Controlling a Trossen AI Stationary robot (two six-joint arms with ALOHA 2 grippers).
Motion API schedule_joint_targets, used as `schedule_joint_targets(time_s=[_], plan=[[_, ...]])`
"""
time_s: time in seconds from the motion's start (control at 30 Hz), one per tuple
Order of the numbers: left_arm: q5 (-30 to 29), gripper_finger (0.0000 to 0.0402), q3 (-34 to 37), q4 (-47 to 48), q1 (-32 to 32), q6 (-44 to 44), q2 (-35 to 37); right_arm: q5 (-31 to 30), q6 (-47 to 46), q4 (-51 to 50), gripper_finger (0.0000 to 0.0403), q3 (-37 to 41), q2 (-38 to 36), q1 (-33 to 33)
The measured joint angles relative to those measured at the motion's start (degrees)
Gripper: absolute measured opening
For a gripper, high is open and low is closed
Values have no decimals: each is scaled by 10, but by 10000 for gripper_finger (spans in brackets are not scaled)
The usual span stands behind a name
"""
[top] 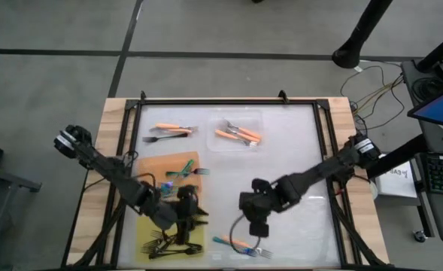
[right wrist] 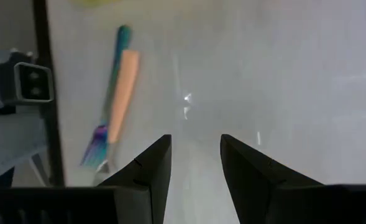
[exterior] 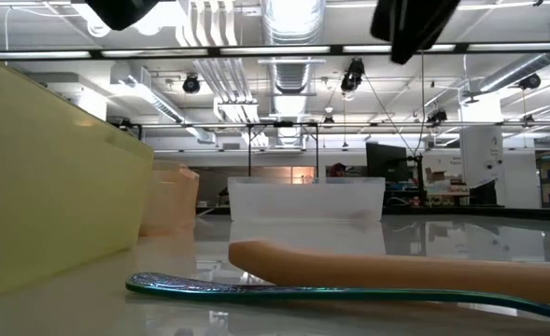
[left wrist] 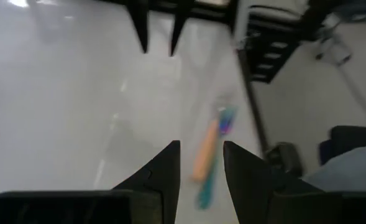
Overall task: Sort silverware by color (type)
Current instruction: Put the orange fork into the transparent bin
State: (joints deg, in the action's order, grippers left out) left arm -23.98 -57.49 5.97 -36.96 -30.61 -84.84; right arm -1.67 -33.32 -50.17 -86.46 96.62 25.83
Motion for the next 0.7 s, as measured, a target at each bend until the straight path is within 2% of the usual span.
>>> schedule_joint_targets(time_s=[0.17, 0.33, 0.5, 0.57, 0.7], plan=[[0, 103, -16, -95, -31, -2, -56, -17, -46, 44, 130, 10, 0, 45], [-6, 103, -86, -83, -49, 1, -108, -78, -65, 115, 130, 45, 0, 74], [-20, 103, -209, 54, -73, -4, -154, -109, -90, 159, 130, 80, 0, 92], [-67, 103, -272, 121, -87, -9, -174, -108, -102, 180, 130, 95, 6, 97], [-203, 103, -406, 262, -119, -16, -219, -109, -104, 199, 130, 104, 26, 104]])
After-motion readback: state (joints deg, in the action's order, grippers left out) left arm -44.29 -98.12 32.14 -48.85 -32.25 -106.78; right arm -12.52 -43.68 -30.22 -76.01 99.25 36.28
